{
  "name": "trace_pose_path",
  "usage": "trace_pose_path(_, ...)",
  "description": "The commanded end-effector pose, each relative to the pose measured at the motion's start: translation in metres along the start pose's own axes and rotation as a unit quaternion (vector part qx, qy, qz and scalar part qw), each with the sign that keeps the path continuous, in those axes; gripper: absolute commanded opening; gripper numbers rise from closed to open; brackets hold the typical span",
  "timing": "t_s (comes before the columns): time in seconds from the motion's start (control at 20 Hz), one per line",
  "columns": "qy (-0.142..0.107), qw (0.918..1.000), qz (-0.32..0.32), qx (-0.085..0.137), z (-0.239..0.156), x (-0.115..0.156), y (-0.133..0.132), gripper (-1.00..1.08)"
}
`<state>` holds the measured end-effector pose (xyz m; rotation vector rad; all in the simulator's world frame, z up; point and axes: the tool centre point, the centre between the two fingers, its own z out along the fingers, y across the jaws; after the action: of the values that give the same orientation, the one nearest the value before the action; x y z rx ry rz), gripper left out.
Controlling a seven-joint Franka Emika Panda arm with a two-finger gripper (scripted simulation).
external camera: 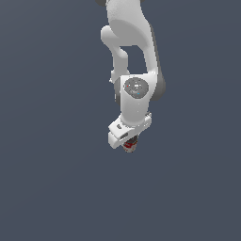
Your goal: Pick up the object and move it to a goal position.
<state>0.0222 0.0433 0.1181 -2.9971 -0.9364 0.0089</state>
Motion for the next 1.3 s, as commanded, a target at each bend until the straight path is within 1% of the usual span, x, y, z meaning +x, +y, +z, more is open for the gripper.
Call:
trace_pose_path(0.0,0.002,1.0,0.0,-0.001,-0.022,-0.007,0.015,-1.0)
trace_pose_path(0.9,0.003,1.0,0.0,-0.001,-0.195,-0.078,0.135,-1.0)
trace_pose_path(1.25,0.003,1.0,0.0,-0.001,-0.249,-0.098,0.174,-1.0)
